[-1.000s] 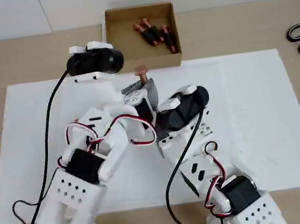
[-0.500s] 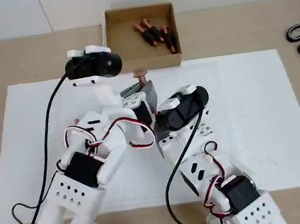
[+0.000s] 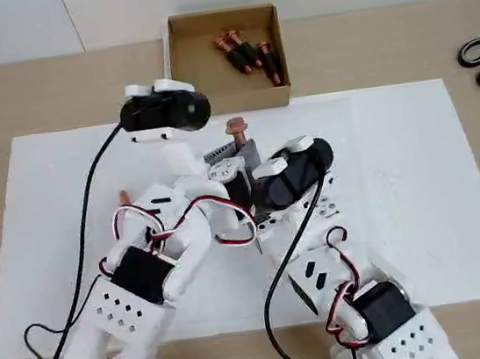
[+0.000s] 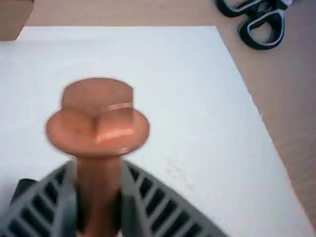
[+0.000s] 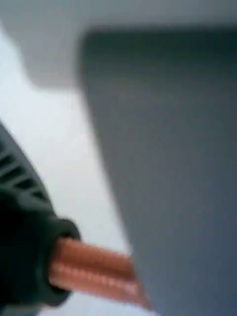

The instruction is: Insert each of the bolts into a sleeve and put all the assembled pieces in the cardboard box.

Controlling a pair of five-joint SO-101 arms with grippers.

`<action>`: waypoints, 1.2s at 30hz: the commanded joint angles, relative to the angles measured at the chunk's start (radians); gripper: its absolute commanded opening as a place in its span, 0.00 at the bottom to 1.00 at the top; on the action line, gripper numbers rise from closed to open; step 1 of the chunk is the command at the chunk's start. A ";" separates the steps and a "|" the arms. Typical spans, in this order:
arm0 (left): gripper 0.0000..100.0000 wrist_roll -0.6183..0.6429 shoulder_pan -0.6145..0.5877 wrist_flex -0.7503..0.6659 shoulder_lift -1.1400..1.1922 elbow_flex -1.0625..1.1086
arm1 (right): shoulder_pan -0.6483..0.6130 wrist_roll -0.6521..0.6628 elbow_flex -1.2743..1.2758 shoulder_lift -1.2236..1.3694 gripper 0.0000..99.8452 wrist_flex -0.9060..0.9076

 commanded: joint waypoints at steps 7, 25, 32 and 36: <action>0.01 -0.020 0.005 -0.015 -0.034 0.022 | 0.007 0.003 -0.006 -0.008 0.00 -0.025; 0.01 0.037 0.000 0.060 -0.034 0.054 | 0.008 0.003 -0.006 -0.008 0.00 -0.025; 0.01 0.060 0.000 0.069 -0.031 0.059 | 0.008 0.003 -0.006 -0.008 0.00 -0.025; 0.01 0.089 0.000 0.106 -0.028 0.058 | 0.008 0.003 -0.006 -0.008 0.00 -0.025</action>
